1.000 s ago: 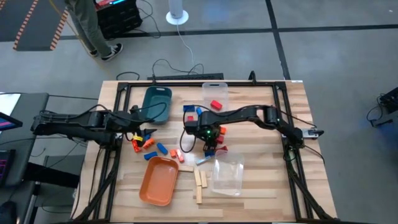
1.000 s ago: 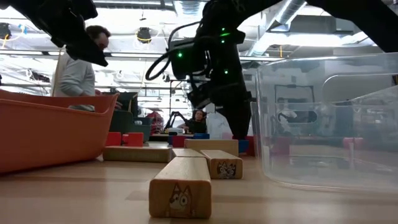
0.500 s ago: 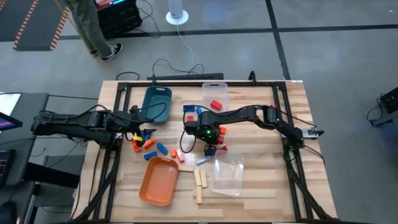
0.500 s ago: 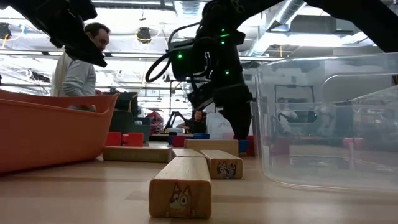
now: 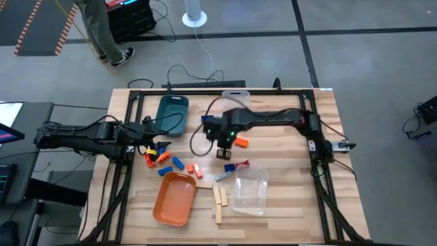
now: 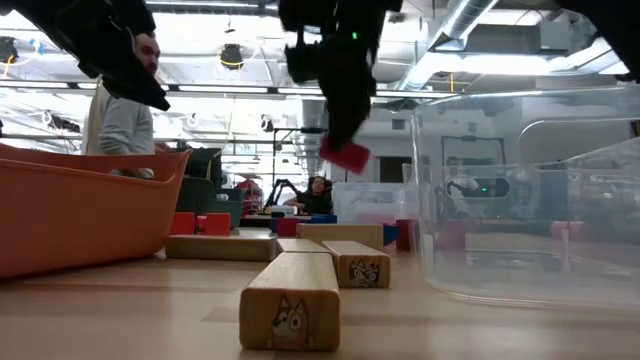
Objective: Sort blocks
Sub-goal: Put the red wooden block into the top transparent bin, then put the orange game piece into the orange bin
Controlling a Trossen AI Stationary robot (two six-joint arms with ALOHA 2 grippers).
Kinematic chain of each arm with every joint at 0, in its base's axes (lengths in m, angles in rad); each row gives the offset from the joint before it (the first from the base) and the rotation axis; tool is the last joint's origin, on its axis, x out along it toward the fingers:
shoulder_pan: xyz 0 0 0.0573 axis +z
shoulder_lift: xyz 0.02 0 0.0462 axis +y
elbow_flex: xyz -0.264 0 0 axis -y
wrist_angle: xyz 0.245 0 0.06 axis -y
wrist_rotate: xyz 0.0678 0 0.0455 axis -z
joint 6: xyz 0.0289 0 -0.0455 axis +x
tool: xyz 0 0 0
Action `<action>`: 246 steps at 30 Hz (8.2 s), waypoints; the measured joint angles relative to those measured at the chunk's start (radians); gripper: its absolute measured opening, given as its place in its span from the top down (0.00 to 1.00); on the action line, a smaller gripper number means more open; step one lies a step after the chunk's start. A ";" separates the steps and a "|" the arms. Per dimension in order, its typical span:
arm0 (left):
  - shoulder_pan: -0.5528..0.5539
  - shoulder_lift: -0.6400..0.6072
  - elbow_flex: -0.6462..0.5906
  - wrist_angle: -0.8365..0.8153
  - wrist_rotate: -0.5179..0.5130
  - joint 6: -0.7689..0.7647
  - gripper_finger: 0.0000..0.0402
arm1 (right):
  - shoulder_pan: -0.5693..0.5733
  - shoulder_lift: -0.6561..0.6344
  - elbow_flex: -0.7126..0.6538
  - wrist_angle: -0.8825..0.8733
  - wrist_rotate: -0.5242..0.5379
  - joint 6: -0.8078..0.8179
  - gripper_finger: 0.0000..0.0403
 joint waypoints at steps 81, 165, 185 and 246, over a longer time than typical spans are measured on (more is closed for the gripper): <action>-0.001 -0.008 -0.001 -0.060 0.053 -0.027 0.48 | -0.806 -0.320 -0.862 -0.064 0.303 0.255 0.46; -0.001 -0.006 0.000 -0.026 0.114 -0.080 0.48 | -0.300 -0.423 -0.602 0.664 -0.060 0.069 0.80; -0.001 -0.006 0.000 -0.066 0.094 -0.094 0.48 | -0.525 -0.102 -0.323 0.421 -0.006 -0.124 0.78; -0.070 0.511 0.167 -0.420 0.217 -0.352 0.48 | 0.090 -0.599 -0.747 0.798 0.367 -0.011 0.56</action>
